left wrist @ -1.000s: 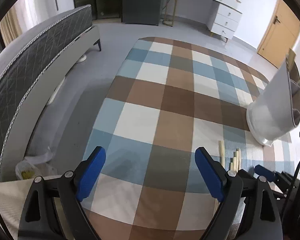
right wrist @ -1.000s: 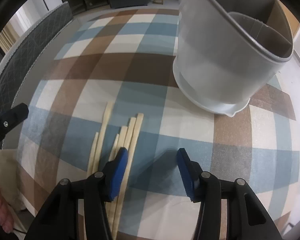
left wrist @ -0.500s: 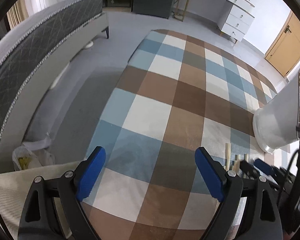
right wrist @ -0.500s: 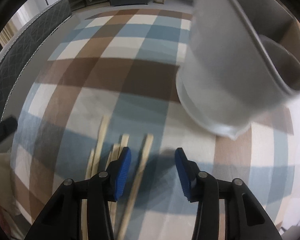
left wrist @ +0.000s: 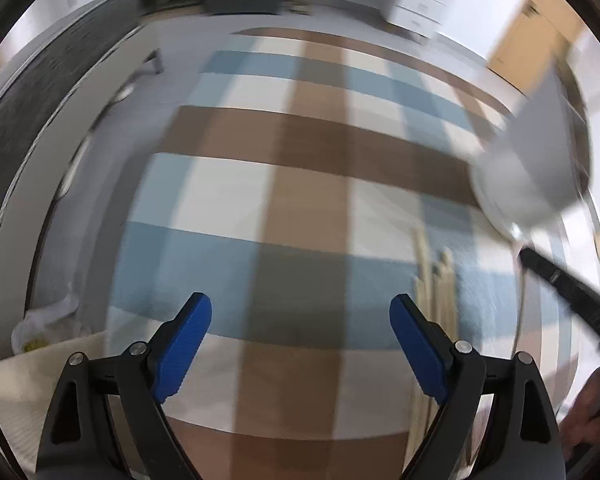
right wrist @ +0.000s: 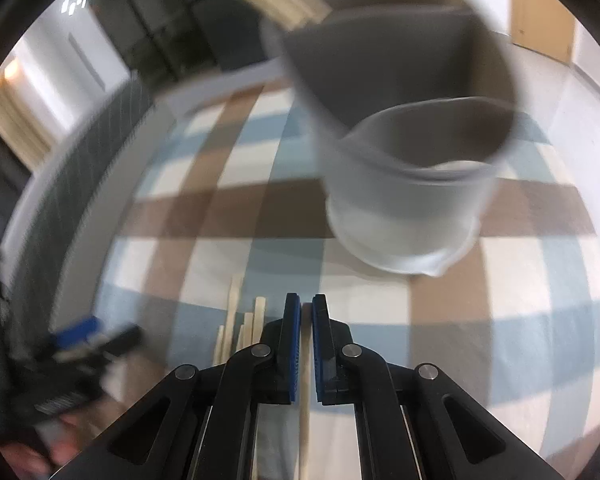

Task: Organize utensils
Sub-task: 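Lower the right gripper onto the chopsticks and close on one, then lift the chopstick with the right gripper while the left gripper grasps another chopstick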

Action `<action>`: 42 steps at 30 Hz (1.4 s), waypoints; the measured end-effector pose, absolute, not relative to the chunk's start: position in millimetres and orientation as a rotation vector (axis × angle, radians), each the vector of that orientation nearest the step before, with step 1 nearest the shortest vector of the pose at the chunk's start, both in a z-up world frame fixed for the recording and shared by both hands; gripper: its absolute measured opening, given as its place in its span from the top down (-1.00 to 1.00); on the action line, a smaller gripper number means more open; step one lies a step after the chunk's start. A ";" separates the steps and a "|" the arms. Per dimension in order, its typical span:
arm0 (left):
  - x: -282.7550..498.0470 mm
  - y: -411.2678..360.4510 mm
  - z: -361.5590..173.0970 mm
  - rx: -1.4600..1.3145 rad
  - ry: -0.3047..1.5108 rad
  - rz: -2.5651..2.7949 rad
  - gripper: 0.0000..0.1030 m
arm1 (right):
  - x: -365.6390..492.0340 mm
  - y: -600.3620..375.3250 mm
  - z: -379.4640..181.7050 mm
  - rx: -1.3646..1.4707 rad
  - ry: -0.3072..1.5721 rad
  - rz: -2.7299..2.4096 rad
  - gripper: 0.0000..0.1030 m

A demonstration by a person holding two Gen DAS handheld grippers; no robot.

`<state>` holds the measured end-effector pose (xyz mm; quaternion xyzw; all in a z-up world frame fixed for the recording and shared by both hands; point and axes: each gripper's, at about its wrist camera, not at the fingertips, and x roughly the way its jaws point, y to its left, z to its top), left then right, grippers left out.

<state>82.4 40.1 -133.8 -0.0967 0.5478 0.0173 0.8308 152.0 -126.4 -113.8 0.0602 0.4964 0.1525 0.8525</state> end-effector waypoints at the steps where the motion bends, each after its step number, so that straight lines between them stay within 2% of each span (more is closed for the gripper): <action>1: 80.8 32.9 -134.1 -0.180 1.162 0.013 -0.70 | 145.1 -136.5 -107.2 0.175 1.018 0.327 0.90; 7: 71.8 0.5 -143.7 -0.055 1.189 -0.046 -0.70 | 114.2 -181.0 -95.1 0.398 0.946 0.321 0.90; 10: 71.4 -1.9 -152.6 -0.085 1.234 -0.063 -0.70 | 106.9 -191.4 -97.0 0.464 0.924 0.318 0.90; 23: 71.7 -10.6 -153.5 0.024 1.245 0.009 -0.70 | 96.8 -211.4 -86.2 0.462 0.856 0.300 0.90; 32: 84.2 -1.1 -157.9 -0.058 1.272 0.048 -0.67 | 97.5 -215.4 -81.9 0.494 0.823 0.311 0.90; 35: 88.1 -5.2 -156.8 -0.062 1.277 0.043 -0.52 | 97.3 -216.0 -81.0 0.512 0.816 0.318 0.90; 37: 91.8 -10.5 -154.8 -0.053 1.279 0.035 -0.35 | 97.8 -216.5 -81.9 0.525 0.818 0.322 0.90; 39: 95.8 -16.7 -151.6 -0.045 1.286 0.021 0.09 | 98.5 -217.1 -82.6 0.534 0.821 0.320 0.90; 40: 97.4 -19.7 -150.4 -0.041 1.289 0.015 0.21 | 98.7 -217.7 -82.6 0.538 0.820 0.318 0.90; 42: 103.8 -27.2 -148.5 -0.028 1.308 -0.011 0.78 | 98.9 -219.1 -81.8 0.544 0.817 0.318 0.90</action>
